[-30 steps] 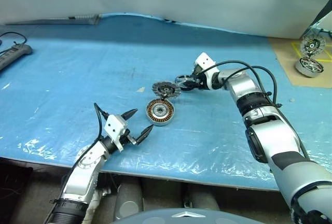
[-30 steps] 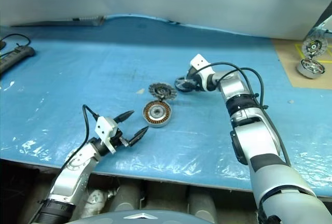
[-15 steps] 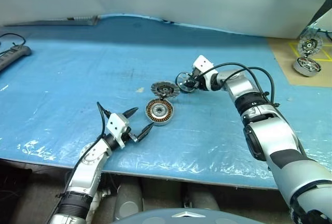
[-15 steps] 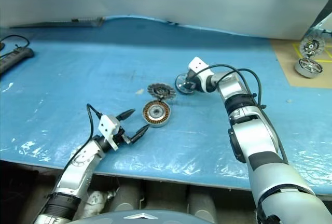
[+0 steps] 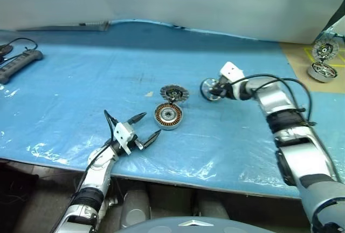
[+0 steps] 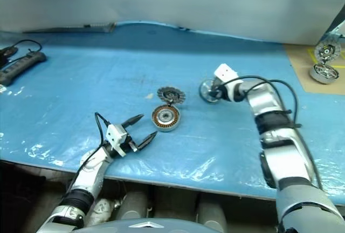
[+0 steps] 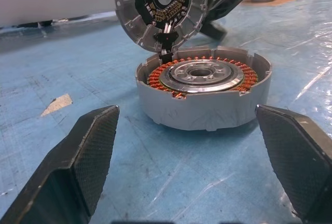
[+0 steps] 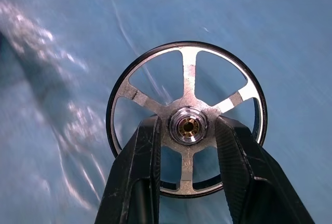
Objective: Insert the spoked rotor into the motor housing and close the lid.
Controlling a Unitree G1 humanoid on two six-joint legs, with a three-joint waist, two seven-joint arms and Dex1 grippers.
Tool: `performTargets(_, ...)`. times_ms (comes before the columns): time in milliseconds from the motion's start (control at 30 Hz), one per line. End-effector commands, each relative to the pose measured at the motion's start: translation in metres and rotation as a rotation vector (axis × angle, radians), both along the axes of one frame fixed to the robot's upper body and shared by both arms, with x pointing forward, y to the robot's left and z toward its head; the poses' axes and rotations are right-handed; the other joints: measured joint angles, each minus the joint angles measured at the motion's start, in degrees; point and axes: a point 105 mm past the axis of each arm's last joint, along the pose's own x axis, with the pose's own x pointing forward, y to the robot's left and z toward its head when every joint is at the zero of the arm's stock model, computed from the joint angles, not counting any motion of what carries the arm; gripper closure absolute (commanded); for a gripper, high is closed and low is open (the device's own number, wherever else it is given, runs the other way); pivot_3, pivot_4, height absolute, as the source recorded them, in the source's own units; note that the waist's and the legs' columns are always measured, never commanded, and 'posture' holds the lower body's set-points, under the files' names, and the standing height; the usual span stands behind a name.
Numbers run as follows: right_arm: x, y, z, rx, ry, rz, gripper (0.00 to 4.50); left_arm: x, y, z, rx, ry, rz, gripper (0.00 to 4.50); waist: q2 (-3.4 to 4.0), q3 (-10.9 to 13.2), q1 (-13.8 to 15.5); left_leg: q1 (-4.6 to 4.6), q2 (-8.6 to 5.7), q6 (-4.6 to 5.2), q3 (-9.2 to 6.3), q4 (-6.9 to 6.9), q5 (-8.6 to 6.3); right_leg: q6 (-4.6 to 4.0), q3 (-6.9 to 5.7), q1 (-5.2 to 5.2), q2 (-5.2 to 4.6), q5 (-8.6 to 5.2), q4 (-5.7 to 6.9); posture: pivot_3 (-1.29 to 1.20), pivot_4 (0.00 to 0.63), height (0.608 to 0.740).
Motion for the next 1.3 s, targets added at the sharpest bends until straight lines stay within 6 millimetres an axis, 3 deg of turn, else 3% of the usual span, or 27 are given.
performTargets(33, -0.02, 0.003, 0.024, -0.024, -0.028, 0.114, 3.3, -0.01, 0.02, -0.032, 0.019, 0.13, 0.065, 0.0, 0.03, -0.02, -0.11, 0.19, -0.02, 0.0, 0.11, -0.14, 0.0, 0.15, 0.19, 0.0, 0.04, -0.09, 0.0, 0.0, 0.15, 0.74)
performTargets(100, -0.034, 0.003, 0.025, -0.048, -0.003, 0.172, 3.3, -0.01, 0.021, -0.031, 0.017, 0.117, 0.064, 0.0, 0.1, -0.07, -0.05, 0.39, -0.05, 0.0, 0.22, -0.4, 0.0, 0.43, 0.38, -0.04, 0.09, -0.25, -0.03, 0.0, 0.15, 0.74)
performTargets(233, -0.087, 0.022, 0.025, -0.035, 0.108, 0.399, 3.3, -0.013, 0.026, -0.03, 0.015, 0.097, 0.058, 0.0, 0.14, -0.1, 0.1, 0.54, -0.09, 0.0, 0.29, -0.89, 0.0, 0.46, 0.85, -0.39, 0.14, -0.26, -0.12, 0.0, 0.15, 0.74)
performTargets(300, -0.097, 0.031, 0.026, -0.012, 0.119, 0.444, 3.3, -0.013, 0.025, -0.024, 0.014, 0.079, 0.048, 0.0, 0.2, -0.13, -0.07, 0.6, -0.14, 0.01, 0.28, -0.92, 0.0, 0.48, 1.05, -0.46, 0.18, -0.26, -0.13, 0.0, 0.15, 0.74)
performTargets(433, -0.115, 0.06, 0.033, 0.062, 0.097, 0.555, 3.3, -0.014, 0.011, 0.013, -0.004, 0.029, 0.012, 0.0, -0.32, 0.13, -0.54, 0.29, -0.1, 0.0, 0.3, -0.9, 0.0, 0.49, 1.09, -0.84, 0.2, -0.25, -0.11, 0.0, 0.15, 0.74)
performTargets(600, -0.128, 0.099, 0.036, 0.128, 0.056, 0.658, 3.3, -0.017, 0.01, 0.022, -0.003, 0.091, 0.024, 0.0, -0.68, 0.25, -0.9, -0.87, -0.05, -0.14, 0.33, -0.26, 0.07, 0.21, 1.0, -1.45, 0.18, -0.07, -0.4, 0.0, 0.15, 0.74)
performTargets(700, -0.131, 0.117, 0.035, 0.153, 0.04, 0.691, 3.3, -0.019, 0.01, 0.024, -0.007, 0.109, 0.026, 0.0, -0.72, 0.26, -0.87, -1.39, -0.02, -0.17, 0.42, -0.25, 0.1, 0.53, 0.74, -1.65, 0.19, 0.16, -0.62, 0.0, 0.15, 0.74)
performTargets(867, -0.13, 0.136, 0.037, 0.18, 0.015, 0.722, 3.3, -0.019, 0.012, 0.029, -0.009, 0.098, 0.036, 0.0, -0.77, 0.3, -0.93, -1.46, 0.04, -0.19, 0.43, -0.29, 0.08, 0.53, 0.52, -1.64, 0.2, 0.16, -0.61, 0.0, 0.15, 0.74)
performTargets(1300, -0.1, 0.165, 0.026, 0.149, -0.069, 0.677, 3.3, -0.019, 0.013, 0.034, -0.009, 0.048, 0.035, 0.0, -0.86, 0.33, -1.25, -1.41, 0.02, -0.22, 0.43, -0.08, 0.11, 0.54, 0.61, -1.58, 0.2, 0.23, -0.59, 0.0, 0.15, 0.74)
